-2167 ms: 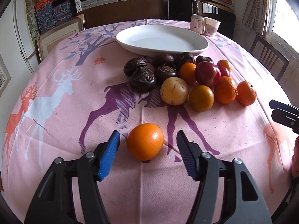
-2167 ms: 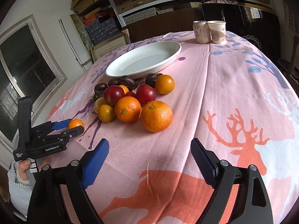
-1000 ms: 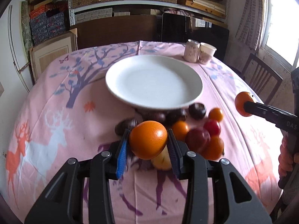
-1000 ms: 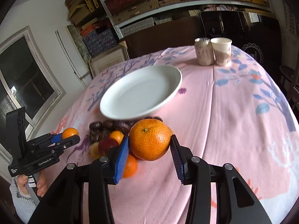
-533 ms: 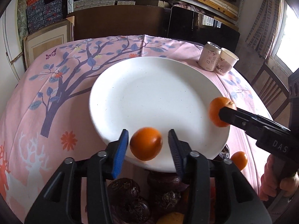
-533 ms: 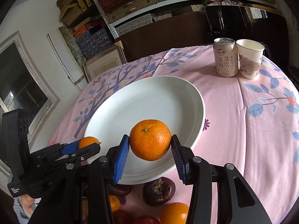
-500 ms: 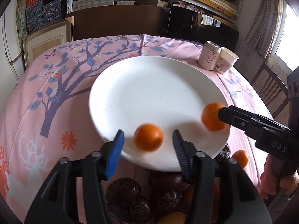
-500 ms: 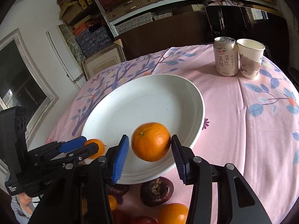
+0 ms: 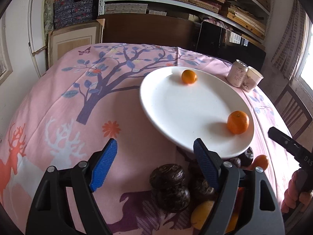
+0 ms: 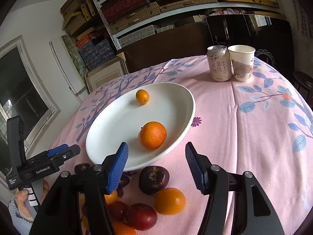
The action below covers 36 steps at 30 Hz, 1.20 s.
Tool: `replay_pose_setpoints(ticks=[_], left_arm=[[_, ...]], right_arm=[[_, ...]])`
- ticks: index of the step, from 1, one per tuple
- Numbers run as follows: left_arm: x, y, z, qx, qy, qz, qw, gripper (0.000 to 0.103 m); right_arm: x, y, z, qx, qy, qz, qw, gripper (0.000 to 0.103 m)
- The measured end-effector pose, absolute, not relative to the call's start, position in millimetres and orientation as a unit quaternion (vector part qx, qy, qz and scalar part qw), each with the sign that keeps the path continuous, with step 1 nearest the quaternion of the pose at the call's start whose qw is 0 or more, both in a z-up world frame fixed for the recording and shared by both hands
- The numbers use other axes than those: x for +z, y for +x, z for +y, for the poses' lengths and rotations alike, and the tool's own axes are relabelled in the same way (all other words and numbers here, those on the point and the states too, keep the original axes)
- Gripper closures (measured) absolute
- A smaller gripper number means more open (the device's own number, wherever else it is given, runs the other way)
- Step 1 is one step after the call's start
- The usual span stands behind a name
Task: Organize fruits
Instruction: 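Carry both oranges over the white plate and open both tools to release, then move both tools back toward the dark brown fruits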
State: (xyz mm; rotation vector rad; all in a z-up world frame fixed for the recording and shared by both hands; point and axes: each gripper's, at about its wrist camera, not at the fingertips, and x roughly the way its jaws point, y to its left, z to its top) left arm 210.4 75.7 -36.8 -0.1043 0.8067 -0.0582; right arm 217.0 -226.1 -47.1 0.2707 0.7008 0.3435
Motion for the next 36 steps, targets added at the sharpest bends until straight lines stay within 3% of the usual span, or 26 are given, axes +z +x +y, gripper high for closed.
replay_pose_setpoints(ticks=[2,5,10,36], left_arm=[[-43.5,200.3,81.2,-0.025,-0.056,0.401,0.914,0.024],[-48.5,190.9,83.2,-0.026,-0.062,0.407,0.911,0.024],[-49.8,184.6,75.7,-0.024,-0.044,0.398,0.916,0.016],[-66.0,188.4,69.3,-0.016,-0.029,0.400,0.916,0.016]], right_arm=[[-47.3,204.9,-233.9,0.159,0.139,0.335,0.918,0.029],[-48.8,193.9,-247.2,0.152,0.164,0.332,0.916,0.027],[-54.7,184.7,-263.2,0.140,0.198,0.336,0.910,0.027],[-55.6,179.7,-298.2,0.116,0.291,0.306,0.899,0.025]])
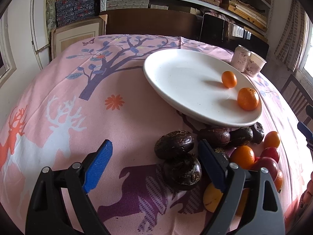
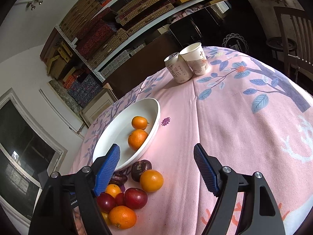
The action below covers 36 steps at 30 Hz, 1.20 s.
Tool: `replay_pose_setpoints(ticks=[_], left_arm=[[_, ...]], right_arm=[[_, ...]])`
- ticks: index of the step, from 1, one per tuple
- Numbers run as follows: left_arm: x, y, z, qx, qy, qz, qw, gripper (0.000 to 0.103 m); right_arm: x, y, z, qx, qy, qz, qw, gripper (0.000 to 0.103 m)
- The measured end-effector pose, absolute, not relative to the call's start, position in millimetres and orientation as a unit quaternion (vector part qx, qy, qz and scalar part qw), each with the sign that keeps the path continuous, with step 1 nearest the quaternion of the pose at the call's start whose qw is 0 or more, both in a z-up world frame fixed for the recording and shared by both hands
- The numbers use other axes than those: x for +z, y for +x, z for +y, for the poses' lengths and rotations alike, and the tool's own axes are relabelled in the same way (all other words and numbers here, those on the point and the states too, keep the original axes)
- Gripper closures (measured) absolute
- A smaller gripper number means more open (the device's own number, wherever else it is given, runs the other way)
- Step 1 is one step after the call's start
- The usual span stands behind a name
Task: Organize fruits
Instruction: 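Move both tools back toward the dark brown fruits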
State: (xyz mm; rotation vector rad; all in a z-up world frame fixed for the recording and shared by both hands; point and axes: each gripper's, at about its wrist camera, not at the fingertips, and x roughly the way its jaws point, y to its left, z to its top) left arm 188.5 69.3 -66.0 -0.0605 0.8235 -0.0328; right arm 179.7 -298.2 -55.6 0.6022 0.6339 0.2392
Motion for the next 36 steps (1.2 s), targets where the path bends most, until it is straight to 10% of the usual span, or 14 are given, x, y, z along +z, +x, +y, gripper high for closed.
replay_pose_setpoints(ticks=[32,36], left_arm=[[-67.7,199.8,47.2,-0.020,0.039,0.401,0.915,0.016],[-73.6,207.0,70.1,-0.040,-0.022,0.429,0.902,0.035]], right_arm=[[-63.8,181.5,-272.0,0.125,0.233,0.338,0.903,0.022],[-64.0,181.4,-271.7,0.125,0.232,0.340,0.903,0.022]])
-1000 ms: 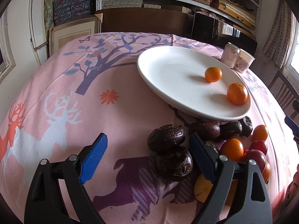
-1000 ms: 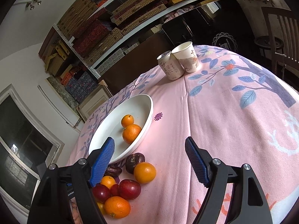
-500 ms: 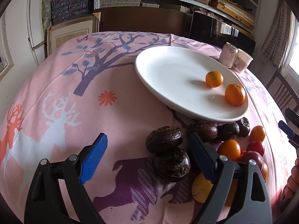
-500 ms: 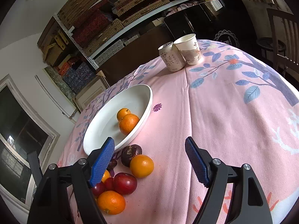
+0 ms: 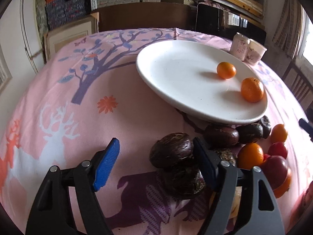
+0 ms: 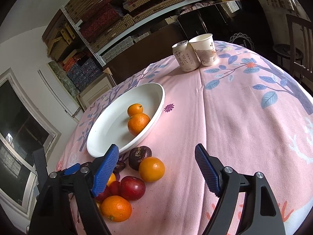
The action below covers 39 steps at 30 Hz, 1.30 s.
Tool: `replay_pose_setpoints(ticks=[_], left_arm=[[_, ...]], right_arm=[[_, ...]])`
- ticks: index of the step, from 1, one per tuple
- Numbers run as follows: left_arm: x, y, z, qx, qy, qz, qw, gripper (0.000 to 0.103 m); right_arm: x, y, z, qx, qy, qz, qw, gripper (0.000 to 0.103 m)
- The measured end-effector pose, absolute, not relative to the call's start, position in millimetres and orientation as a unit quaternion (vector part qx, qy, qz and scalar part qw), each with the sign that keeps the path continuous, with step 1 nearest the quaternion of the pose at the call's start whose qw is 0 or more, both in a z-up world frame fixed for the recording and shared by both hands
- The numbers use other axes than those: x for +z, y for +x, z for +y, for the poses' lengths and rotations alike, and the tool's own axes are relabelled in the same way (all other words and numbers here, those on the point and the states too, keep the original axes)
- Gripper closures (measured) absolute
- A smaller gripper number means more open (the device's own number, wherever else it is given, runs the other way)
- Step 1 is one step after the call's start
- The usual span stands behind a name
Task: Organize fruits
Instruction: 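Move both tools back toward the dark brown fruits, then grasp a dark brown fruit with each tool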
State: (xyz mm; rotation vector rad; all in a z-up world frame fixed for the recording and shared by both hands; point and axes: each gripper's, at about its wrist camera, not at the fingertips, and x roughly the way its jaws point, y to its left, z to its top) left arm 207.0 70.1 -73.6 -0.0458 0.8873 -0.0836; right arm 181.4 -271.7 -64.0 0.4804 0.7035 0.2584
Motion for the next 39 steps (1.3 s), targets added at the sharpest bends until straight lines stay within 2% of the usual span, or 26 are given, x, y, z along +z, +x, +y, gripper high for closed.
replay_pose_setpoints(ticks=[1,7,10,15,25,29,35,39], left_arm=[[-74.5,206.2,74.9,-0.051,-0.041,0.431,0.900,0.047],[-72.6,203.2,70.1,-0.066,-0.038,0.424,0.903,0.065],[-71.7,202.4,65.8,-0.062,-0.025,0.422,0.904,0.065],[-71.3,203.5,68.1,-0.062,-0.031,0.426,0.902,0.065],[-71.3,204.9,66.3,-0.059,-0.025,0.430,0.900,0.065],[-71.1,205.8,66.0,-0.058,-0.024,0.432,0.900,0.065],[-71.5,205.8,64.8,-0.059,-0.019,0.432,0.900,0.065],[-71.2,202.0,64.5,-0.062,-0.016,0.431,0.900,0.065]], right_arm=[[-64.4,181.6,-271.2,0.125,0.230,0.342,0.902,0.022],[-71.0,185.9,-258.4,0.123,0.188,0.371,0.901,0.022],[-75.5,191.6,-250.8,0.138,0.176,0.390,0.893,0.022],[-74.4,216.2,-239.0,0.171,0.161,0.427,0.873,0.034],[-78.5,241.2,-206.9,0.194,0.093,0.465,0.859,0.035],[-85.3,247.7,-183.0,0.192,0.042,0.482,0.854,0.042],[-87.6,232.8,-167.8,0.177,-0.041,0.447,0.876,0.051],[-84.3,222.3,-178.8,0.168,-0.039,0.433,0.885,0.059]])
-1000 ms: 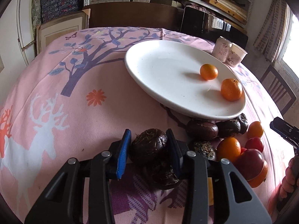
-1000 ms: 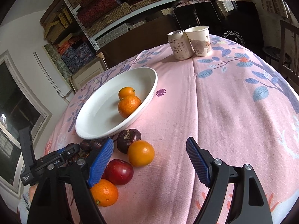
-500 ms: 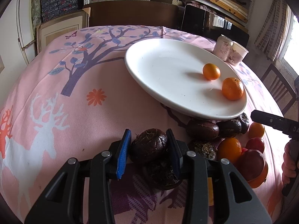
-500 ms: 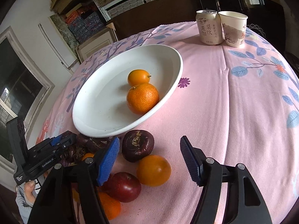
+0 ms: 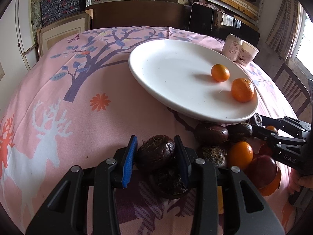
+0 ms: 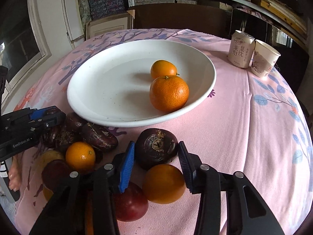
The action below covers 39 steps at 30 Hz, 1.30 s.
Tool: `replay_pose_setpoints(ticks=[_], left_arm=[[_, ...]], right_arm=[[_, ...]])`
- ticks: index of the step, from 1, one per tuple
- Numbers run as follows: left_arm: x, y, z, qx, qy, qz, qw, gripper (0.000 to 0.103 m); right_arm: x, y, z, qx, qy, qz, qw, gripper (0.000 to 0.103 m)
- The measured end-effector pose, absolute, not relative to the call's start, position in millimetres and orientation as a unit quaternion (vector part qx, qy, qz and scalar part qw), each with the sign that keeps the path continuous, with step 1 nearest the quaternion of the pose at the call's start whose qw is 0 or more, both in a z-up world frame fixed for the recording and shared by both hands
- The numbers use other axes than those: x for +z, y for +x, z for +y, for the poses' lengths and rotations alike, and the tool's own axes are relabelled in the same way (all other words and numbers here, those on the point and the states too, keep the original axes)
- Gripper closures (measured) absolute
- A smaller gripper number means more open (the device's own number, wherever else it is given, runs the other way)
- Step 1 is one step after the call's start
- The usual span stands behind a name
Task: Organize fruits
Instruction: 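Grasp a dark brown fruit with each tool, then lower both dark fruits onto the white plate and open both tools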
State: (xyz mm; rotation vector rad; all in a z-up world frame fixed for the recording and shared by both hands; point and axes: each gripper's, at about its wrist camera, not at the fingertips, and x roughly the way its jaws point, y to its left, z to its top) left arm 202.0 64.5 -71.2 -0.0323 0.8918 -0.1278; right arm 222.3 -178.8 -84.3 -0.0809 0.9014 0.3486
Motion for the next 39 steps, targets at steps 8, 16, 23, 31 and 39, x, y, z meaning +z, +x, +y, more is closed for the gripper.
replay_pose_setpoints(ticks=[8,16,23,31,39], left_arm=[[-53.4,183.3,71.0,-0.051,-0.030,0.393,0.917,0.066],[-8.9,206.4,56.8,-0.065,-0.033,0.359,0.930,0.066],[-12.6,268.3,36.1,-0.063,-0.015,0.384,0.921,0.066],[-44.0,289.3,37.4,-0.080,-0.011,0.423,0.903,0.052],[-21.5,254.0,52.0,-0.066,-0.019,0.379,0.923,0.029]], right_arm=[[-67.6,192.0,-220.4,0.170,0.045,0.400,0.899,0.060],[-23.0,215.7,-232.2,0.201,0.124,0.366,0.900,0.060],[-9.3,266.7,-168.3,0.235,0.071,0.377,0.893,0.059],[-45.2,286.3,-132.8,0.227,0.002,0.414,0.881,0.058],[-13.8,252.4,-164.3,0.223,0.035,0.362,0.904,0.045]])
